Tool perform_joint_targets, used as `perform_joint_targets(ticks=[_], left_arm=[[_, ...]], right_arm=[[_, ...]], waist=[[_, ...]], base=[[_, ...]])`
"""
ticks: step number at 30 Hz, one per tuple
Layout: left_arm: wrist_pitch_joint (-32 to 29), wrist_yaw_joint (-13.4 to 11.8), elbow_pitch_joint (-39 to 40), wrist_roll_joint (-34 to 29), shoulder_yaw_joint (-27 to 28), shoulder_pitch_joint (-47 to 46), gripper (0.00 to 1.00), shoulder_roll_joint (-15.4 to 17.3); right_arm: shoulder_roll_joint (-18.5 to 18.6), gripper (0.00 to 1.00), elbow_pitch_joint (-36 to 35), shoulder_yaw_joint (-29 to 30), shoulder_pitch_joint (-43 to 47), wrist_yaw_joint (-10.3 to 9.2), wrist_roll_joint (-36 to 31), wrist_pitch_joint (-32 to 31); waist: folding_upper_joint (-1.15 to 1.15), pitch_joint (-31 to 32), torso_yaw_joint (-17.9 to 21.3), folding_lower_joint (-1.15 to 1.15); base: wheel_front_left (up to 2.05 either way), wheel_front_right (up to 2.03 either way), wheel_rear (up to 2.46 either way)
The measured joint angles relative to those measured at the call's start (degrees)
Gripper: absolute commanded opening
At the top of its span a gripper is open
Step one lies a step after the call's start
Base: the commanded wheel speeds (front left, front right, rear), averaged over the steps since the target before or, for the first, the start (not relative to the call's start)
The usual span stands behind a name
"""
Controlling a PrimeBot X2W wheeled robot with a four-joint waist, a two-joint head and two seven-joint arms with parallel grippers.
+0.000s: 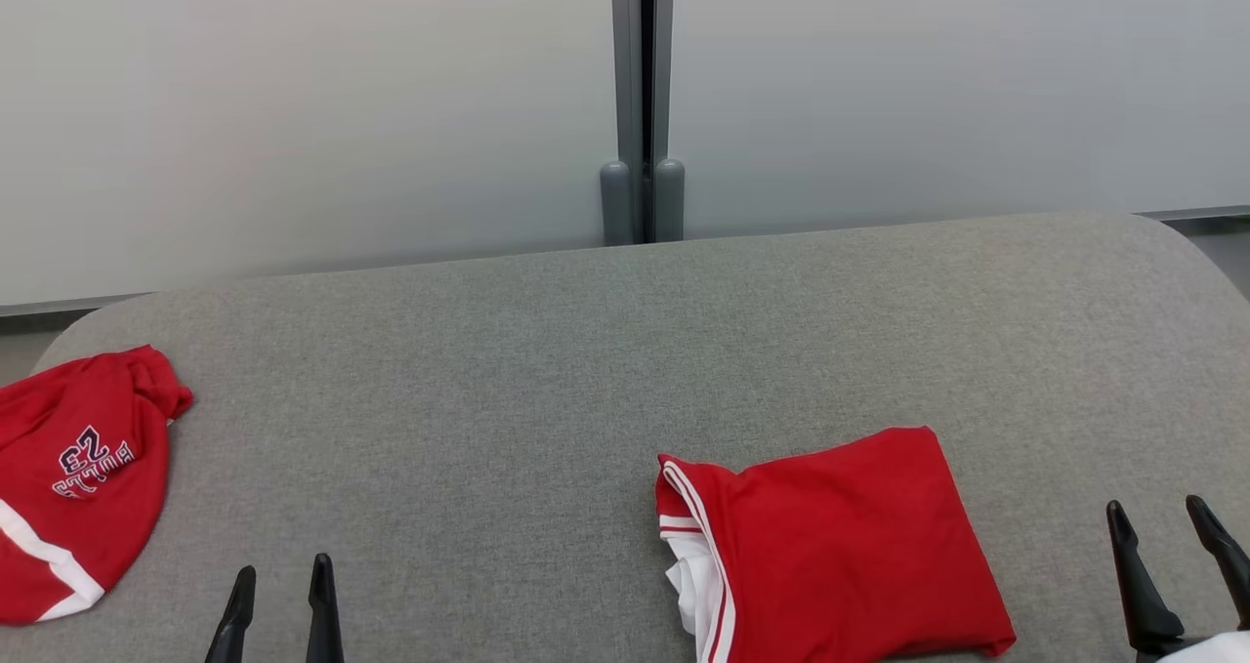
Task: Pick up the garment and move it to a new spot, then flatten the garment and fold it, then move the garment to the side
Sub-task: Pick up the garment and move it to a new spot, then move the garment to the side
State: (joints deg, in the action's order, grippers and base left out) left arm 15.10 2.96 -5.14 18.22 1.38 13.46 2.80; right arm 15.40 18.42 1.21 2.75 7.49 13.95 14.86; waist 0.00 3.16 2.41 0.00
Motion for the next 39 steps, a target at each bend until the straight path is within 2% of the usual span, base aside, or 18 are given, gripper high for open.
perform_joint_targets(ticks=[7,17,34,36,39], left_arm=[[0.0,-0.3,1.2,-0.1,0.5,0.0,1.0,0.0],[0.0,-0.3,1.7,-0.5,1.1,0.2,1.0,0.0],[0.0,-0.3,1.1,-1.0,1.2,0.2,1.0,0.0],[0.0,-0.3,1.2,-1.0,1.2,0.2,1.0,0.0],[0.0,-0.2,1.3,-1.1,1.2,0.2,1.0,0.0]], right_arm=[[-4.2,1.0,-0.8,5.4,2.9,0.0,-3.4,0.1],[-5.7,1.0,-1.9,6.0,3.1,0.0,-4.3,0.1],[-6.0,1.0,-2.9,4.2,3.1,0.0,-4.4,0.1],[-6.0,1.0,-3.1,2.9,2.7,0.0,-3.6,0.1],[-4.8,1.0,-2.0,-2.5,0.4,0.0,0.6,0.1]], waist=[[0.0,0.4,-0.5,0.0],[0.0,0.3,-0.9,0.0],[0.0,0.5,-1.7,0.0],[0.0,0.2,-1.8,0.0],[0.0,-0.3,-2.0,0.0]], base=[[0.0,0.0,0.0],[0.0,0.0,0.0],[0.0,0.0,0.0],[0.0,0.0,0.0],[0.0,0.0,0.0]])
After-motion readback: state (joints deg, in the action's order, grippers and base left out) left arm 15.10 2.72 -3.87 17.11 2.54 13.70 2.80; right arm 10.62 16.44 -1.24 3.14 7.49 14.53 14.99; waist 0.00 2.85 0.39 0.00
